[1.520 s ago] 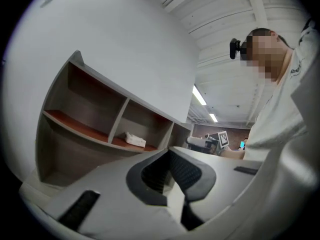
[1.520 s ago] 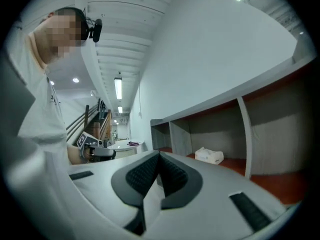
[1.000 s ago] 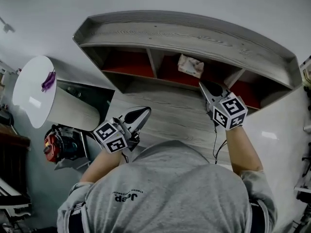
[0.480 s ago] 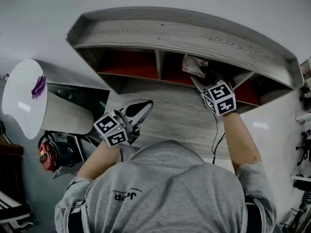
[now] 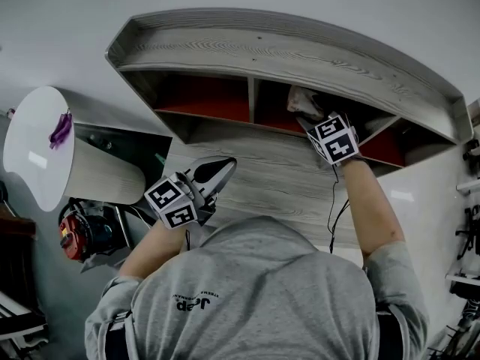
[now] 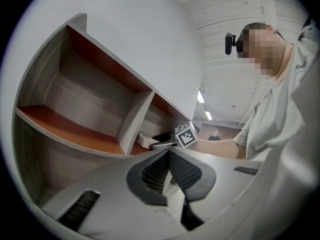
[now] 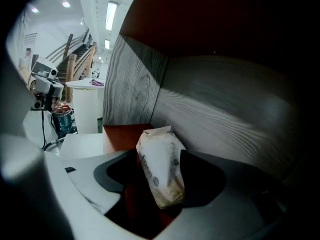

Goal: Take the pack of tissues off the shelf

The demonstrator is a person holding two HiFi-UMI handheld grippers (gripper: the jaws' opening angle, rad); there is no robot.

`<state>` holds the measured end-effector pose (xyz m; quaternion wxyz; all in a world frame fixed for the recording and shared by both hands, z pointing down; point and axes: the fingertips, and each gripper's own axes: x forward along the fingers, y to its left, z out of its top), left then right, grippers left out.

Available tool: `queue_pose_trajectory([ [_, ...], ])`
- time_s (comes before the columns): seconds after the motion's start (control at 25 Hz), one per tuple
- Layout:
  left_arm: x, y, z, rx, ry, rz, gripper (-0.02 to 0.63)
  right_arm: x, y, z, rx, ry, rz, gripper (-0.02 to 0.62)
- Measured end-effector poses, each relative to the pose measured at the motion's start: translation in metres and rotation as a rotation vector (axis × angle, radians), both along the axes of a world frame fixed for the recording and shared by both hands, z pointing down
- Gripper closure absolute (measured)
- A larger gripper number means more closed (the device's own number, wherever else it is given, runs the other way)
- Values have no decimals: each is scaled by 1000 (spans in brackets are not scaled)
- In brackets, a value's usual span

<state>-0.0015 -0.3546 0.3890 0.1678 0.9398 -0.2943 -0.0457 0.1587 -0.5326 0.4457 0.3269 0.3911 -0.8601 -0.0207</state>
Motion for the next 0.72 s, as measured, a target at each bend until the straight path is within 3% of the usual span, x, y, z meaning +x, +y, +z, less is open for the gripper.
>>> queue_pose_trajectory([
  [0.12, 1, 1, 2, -6, 2, 0, 577, 1, -2, 6, -14, 32, -3, 306],
  [0.16, 1, 1, 3, -8, 4, -1, 578, 1, -2, 6, -13, 45, -7, 350],
  [0.32, 3, 4, 3, -10, 7, 0, 578, 1, -2, 3, -2, 71, -20, 371],
  [0.48, 3, 6, 3, -7, 6, -1, 577, 1, 2, -1, 16, 59, -27, 433],
  [0.72, -6, 8, -2, 7, 9, -24, 577, 0, 22, -18, 37, 15, -53, 464],
])
